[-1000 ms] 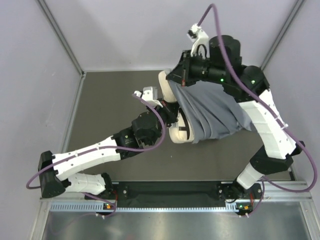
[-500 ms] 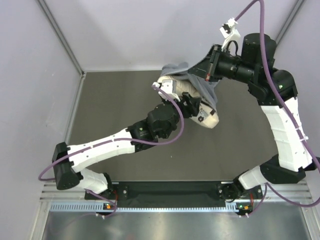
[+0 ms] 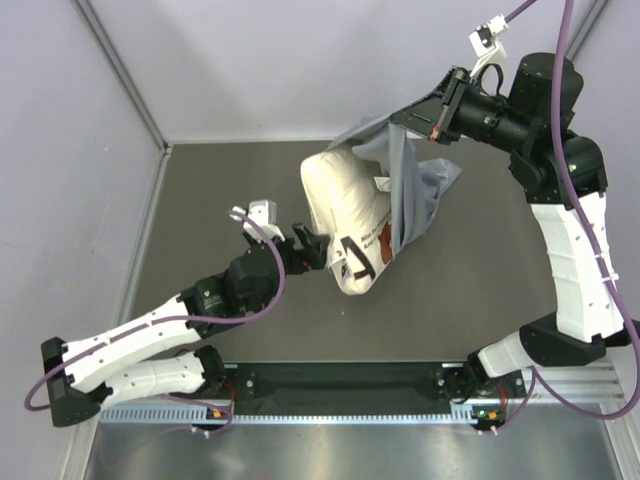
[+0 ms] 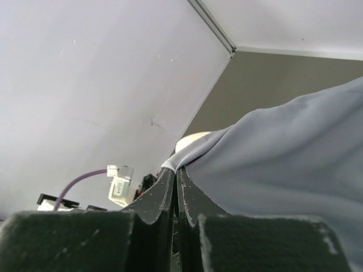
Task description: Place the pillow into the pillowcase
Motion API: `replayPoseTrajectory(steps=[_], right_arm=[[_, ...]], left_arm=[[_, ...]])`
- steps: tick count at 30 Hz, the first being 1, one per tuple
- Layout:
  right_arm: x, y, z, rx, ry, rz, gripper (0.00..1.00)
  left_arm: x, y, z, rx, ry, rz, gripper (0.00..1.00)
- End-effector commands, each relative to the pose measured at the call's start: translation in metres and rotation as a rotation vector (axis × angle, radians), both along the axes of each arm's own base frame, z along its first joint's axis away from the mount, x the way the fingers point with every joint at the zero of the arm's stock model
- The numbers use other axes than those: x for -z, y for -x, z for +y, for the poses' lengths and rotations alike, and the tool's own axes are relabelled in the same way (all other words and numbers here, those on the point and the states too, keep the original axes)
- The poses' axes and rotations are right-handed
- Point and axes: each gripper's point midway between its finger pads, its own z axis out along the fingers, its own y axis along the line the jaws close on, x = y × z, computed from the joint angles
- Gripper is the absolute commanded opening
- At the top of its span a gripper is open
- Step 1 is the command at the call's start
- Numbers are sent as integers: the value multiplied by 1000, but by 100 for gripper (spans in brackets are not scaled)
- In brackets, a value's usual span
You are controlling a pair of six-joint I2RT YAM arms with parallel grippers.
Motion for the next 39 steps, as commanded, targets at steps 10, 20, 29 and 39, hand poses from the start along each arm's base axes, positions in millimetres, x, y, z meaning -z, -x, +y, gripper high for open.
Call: replayPoseTrajectory(steps=[10, 20, 29, 39], right_arm=[[-76, 33, -11, -51, -136, -235, 0], [-69, 32, -25, -22, -122, -226, 0], [-75, 34, -28, -37, -135, -228, 0], [-80, 32, -29, -24, -157, -228, 0]], left_arm=[[-7, 6, 4, 145, 75, -90, 91], [5, -22, 62, -111, 47, 39, 90], [21, -31, 4, 209, 206, 41, 86], [6, 1, -68, 399, 341, -47, 83]])
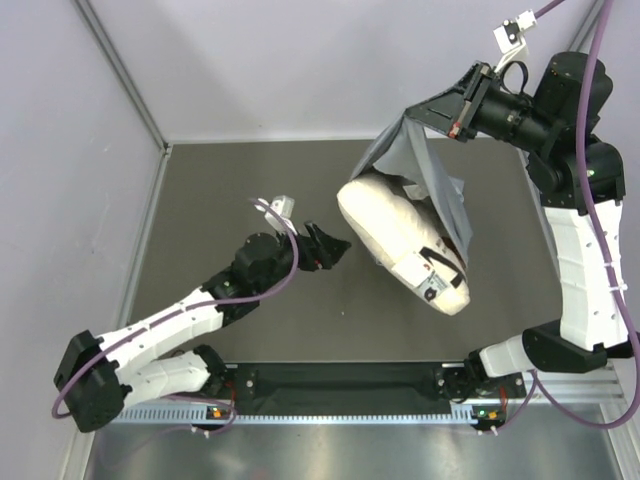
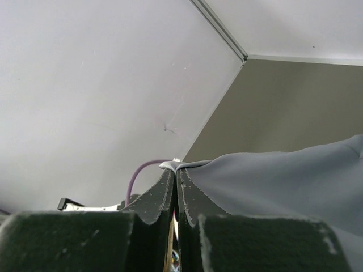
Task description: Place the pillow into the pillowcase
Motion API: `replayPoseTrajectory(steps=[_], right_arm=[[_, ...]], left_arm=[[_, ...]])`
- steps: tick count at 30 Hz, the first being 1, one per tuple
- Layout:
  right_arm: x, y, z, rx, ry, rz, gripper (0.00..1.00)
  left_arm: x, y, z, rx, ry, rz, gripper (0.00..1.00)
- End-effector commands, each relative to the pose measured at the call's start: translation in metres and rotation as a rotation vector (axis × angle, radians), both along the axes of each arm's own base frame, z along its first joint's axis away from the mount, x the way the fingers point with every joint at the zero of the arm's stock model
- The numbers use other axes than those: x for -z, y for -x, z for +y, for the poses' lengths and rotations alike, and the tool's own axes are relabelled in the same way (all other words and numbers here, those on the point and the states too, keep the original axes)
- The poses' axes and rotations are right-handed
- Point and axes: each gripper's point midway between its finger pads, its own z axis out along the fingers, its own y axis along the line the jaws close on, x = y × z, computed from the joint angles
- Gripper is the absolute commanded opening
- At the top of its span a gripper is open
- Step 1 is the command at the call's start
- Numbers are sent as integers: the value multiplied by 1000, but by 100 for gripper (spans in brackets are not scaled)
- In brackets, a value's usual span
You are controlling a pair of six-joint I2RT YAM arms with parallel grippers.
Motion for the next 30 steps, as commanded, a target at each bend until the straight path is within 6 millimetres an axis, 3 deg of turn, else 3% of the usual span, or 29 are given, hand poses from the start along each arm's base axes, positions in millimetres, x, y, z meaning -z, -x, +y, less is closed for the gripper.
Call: replayPoseTrajectory(steps=[1, 4, 7, 10, 11, 12, 14, 18, 20, 21, 24, 25, 27, 28, 29, 30], right_arm=[[-67, 25, -8, -5, -102, -237, 0], [-68, 24, -8, -8, -117, -230, 0], [-70, 27, -7, -16, -131, -230, 0], [-70, 28, -6, -28, -135, -228, 0], [-69, 28, -6, -29, -136, -225, 0], [-68, 28, -5, -32, -136, -222, 0], [-66, 28, -5, -38, -138, -216, 0], [-63, 29, -5, -39, -136, -215, 0], [-62, 29, -5, -39, -135, -215, 0], [-63, 30, -5, -39, -134, -219, 0], [-63, 29, -7, -29, -130, -225, 0], [-64, 29, -8, -25, -124, -237, 0], [-65, 23, -13, 7, -117, -249, 0], [-68, 19, -18, 32, -113, -268, 0], [-70, 17, -21, 44, -111, -281, 0], [-77, 18, -24, 57, -117, -302, 0]], left_arm=[[-47, 19, -26, 50, 162, -135, 83], [-47, 31, -41, 56, 181, -154, 83], [-44, 27, -55, 59, 163, -144, 83], [-45, 11, -66, 25, 100, -157, 84], [-59, 4, -69, 7, 97, -188, 84], [-53, -5, -72, -21, 69, -194, 84], [-66, -14, -76, -38, 64, -221, 84], [-71, -25, -87, -56, 45, -224, 82], [-73, -35, -87, -91, 23, -210, 72], [-65, -40, -89, -103, 0, -189, 51], [-60, -46, -88, -130, -35, -146, 20], [-62, -44, -89, -124, -26, -139, 0], [-69, -39, -82, -121, -36, -126, 0], [-91, -35, -77, -119, -14, -148, 0], [-101, -33, -73, -122, -13, -152, 0], [-99, -30, -66, -121, -59, -133, 0]])
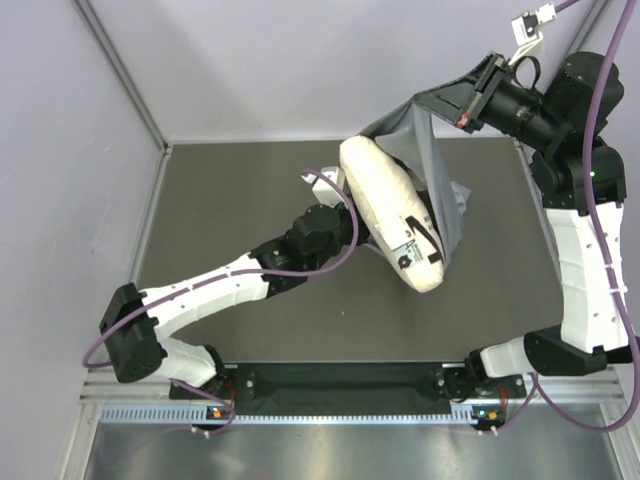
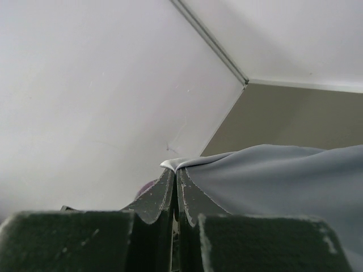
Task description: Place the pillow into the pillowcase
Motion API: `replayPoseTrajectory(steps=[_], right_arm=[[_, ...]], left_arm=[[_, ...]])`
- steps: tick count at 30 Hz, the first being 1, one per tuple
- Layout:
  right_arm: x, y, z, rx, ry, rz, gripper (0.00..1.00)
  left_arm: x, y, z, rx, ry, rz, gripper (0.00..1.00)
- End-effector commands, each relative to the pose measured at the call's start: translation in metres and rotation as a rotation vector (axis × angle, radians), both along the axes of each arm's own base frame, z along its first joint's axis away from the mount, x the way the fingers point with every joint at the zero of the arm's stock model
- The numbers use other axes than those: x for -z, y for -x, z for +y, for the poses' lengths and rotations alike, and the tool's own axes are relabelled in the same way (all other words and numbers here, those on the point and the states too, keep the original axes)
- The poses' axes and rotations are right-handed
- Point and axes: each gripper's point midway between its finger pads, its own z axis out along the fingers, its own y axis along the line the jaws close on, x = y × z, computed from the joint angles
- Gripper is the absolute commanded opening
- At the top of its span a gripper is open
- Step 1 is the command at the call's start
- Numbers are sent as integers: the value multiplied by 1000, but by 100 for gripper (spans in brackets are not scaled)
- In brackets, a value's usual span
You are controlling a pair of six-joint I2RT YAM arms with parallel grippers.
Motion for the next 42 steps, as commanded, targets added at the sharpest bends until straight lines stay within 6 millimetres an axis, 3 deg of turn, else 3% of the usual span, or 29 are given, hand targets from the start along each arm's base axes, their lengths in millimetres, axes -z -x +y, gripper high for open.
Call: replayPoseTrajectory(steps=[1, 2, 4, 5, 7, 8, 16, 17, 21, 22, 25, 28, 32, 35, 42], right_arm=[[-67, 25, -22, 54, -56, -267, 0], [-72, 18, -28, 81, -57, -281, 0], [-87, 14, -41, 133, -74, -319, 0], [-91, 12, -46, 151, -83, -328, 0], [-105, 11, -53, 170, -114, -360, 0], [-106, 4, -60, 186, -119, -361, 0], [-129, -3, -74, 206, -218, -396, 0], [-130, -4, -76, 219, -222, -397, 0], [-129, -5, -77, 222, -237, -387, 0], [-131, -7, -86, 248, -238, -391, 0], [-132, -4, -87, 239, -252, -394, 0], [-129, -5, -84, 209, -279, -371, 0], [-107, -14, -74, 133, -315, -300, 0], [-98, -20, -71, 141, -302, -303, 0], [-76, -29, -23, 100, -245, -254, 0]], left_arm=[[-70, 7, 25, -29, 36, -57, 0], [-101, 12, 34, -30, 56, -81, 0], [-123, 19, 47, -30, 27, -100, 0], [-160, 24, 56, -33, 77, -143, 0], [-190, 30, 66, -32, 92, -183, 0], [-217, 34, 75, -35, 105, -220, 0], [-321, 41, 104, -77, 116, -379, 0], [-343, 44, 109, -82, 150, -410, 0], [-388, 54, 127, -105, 226, -496, 0], [-394, 56, 133, -117, 234, -515, 0], [-406, 57, 152, -183, 248, -556, 0], [-420, 62, 184, -277, 264, -612, 0], [-426, 64, 236, -460, 241, -640, 0], [-432, 70, 265, -547, 241, -667, 0], [-441, 77, 318, -756, 185, -685, 0]])
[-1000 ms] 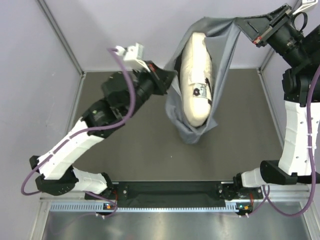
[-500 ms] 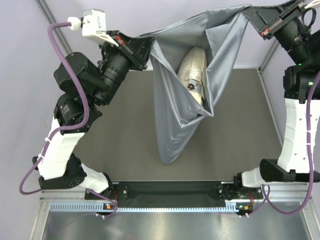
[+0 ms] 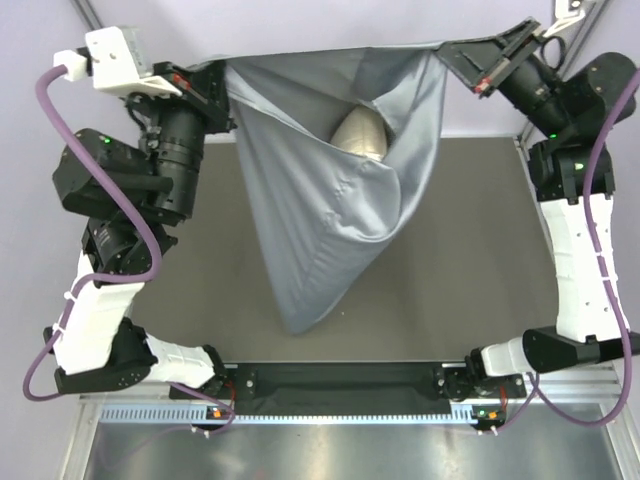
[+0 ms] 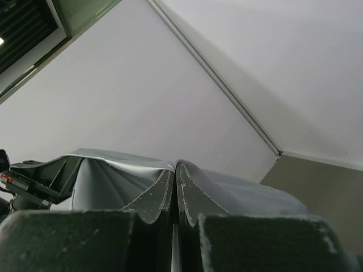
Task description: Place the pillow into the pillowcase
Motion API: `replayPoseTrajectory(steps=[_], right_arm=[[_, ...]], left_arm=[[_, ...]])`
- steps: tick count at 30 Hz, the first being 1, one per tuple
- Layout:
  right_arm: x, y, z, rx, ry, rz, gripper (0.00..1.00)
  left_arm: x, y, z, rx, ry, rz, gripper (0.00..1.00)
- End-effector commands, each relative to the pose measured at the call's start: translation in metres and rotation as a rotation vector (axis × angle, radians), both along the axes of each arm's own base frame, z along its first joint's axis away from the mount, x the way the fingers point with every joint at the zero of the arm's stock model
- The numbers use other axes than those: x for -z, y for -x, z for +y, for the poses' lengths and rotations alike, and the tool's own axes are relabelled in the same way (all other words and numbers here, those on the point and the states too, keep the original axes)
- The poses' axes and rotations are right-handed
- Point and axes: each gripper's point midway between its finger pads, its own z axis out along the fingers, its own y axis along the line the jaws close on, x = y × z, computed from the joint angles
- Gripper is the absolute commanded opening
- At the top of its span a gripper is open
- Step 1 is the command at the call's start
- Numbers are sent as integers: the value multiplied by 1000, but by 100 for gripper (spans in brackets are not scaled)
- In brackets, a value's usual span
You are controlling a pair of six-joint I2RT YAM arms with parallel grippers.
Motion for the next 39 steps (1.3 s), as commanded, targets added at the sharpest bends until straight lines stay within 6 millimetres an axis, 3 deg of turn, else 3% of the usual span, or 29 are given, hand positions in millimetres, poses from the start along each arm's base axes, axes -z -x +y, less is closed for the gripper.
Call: replayPoseTrajectory(steps=[1, 3, 4, 7, 8, 12, 13, 14, 15, 16, 17, 18, 19, 20, 21, 22, 23, 24, 26, 27, 28, 30, 31, 32, 33, 34, 35, 38, 39], right_arm=[[-3, -3, 27, 24, 17, -50, 0], [4, -7, 48, -7, 24, -40, 0], [12, -11, 70, -46, 25, -20, 0], [14, -14, 99, -87, 26, -26, 0], [13, -15, 100, -83, 24, -25, 0], [30, -30, 88, -39, 43, 11, 0], [32, -29, 75, -11, 45, 14, 0], [59, -39, 72, 0, 69, 74, 0], [64, -37, 57, 23, 76, 79, 0], [77, -39, 50, 36, 89, 100, 0], [116, -50, 45, 49, 121, 175, 0], [121, -45, 27, 82, 128, 168, 0], [138, -45, 21, 87, 144, 192, 0], [182, -52, 14, 93, 182, 266, 2], [192, -51, -4, 130, 189, 274, 3], [236, -52, -11, 125, 215, 358, 4], [254, -52, -21, 140, 236, 379, 5], [267, -52, -39, 164, 242, 402, 5], [316, -51, -66, 211, 283, 513, 7], [328, -52, -85, 249, 290, 546, 7], [348, -47, -95, 260, 325, 596, 9], [360, -45, -122, 336, 357, 631, 13], [363, -43, -131, 378, 377, 654, 18], [367, -37, -139, 415, 404, 676, 40], [367, -36, -148, 469, 425, 683, 51], [365, -34, -153, 504, 438, 686, 71], [361, -27, -156, 534, 443, 690, 78], [352, -21, -161, 574, 457, 665, 84], [347, -16, -161, 581, 459, 656, 84]], left_arm=[[-68, 45, 111, -204, 237, -170, 0], [-81, 56, 131, -247, 250, -202, 0], [-89, 63, 144, -258, 270, -223, 0], [-99, 73, 149, -248, 245, -269, 0], [-99, 72, 145, -242, 231, -269, 0], [-80, 46, 81, -158, 131, -218, 0], [-62, 31, 50, -138, 74, -181, 0], [-50, 24, 33, -116, 58, -161, 0], [-24, 9, -2, -68, 25, -122, 0], [-9, 2, -20, -44, 13, -96, 0], [8, -5, -37, -19, 7, -67, 0], [43, -17, -71, 39, -11, -14, 0], [63, -22, -87, 69, -13, 18, 0], [82, -26, -106, 122, 26, 57, 0], [124, -35, -134, 157, -29, 115, 0], [145, -38, -146, 180, -31, 149, 0], [161, -40, -159, 216, 13, 178, 0], [199, -45, -176, 233, -26, 230, 0], [227, -44, -198, 304, 4, 273, 0], [251, -47, -210, 323, -17, 304, 0], [260, -46, -220, 356, -25, 319, 0], [278, -46, -238, 396, -28, 352, 1], [281, -45, -246, 423, -35, 357, 14], [277, -42, -256, 471, -44, 351, 29], [290, -43, -264, 479, -82, 380, 42], [292, -43, -268, 483, -95, 393, 61], [285, -44, -269, 482, -92, 390, 68], [280, -41, -267, 495, -119, 395, 97], [273, -38, -263, 499, -117, 388, 98]])
